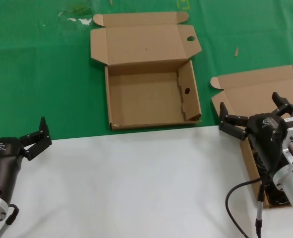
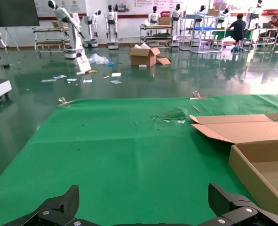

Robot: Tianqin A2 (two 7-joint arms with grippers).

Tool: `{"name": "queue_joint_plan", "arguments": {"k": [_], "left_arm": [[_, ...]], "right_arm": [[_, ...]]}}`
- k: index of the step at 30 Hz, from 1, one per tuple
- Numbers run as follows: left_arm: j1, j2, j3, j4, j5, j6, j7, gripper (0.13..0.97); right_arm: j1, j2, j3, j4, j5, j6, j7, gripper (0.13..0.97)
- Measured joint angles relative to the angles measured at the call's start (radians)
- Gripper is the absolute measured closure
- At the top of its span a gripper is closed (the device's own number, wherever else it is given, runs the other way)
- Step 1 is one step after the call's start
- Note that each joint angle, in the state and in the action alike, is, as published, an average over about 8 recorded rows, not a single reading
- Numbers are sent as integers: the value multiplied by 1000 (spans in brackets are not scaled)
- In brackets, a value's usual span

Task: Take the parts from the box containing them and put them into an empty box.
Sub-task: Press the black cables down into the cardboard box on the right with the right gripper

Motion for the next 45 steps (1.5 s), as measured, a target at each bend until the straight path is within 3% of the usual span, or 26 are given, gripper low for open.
{"name": "queue_joint_plan", "arguments": {"k": [12,22,26,31,36,40,45], "left_arm": [[0,0,0,0,0,0,0,132],[0,0,0,0,0,0,0,132],[0,0,0,0,0,0,0,132],[0,0,0,0,0,0,0,132],[0,0,0,0,0,0,0,132],[0,0,0,0,0,0,0,132],[0,0,0,0,0,0,0,132]], "right_arm": [[0,-1,2,0,-2,-2,-4,129],[-31,17,87,28,-64,-82,-193,129],[-67,123,85,68,-67,-92,-152,129],[-145,326,67,141,-55,-118,33,129],[-256,508,125,207,-15,-227,161,129],[-329,600,206,216,28,-360,138,129],[-329,657,247,155,44,-503,3,129]]}}
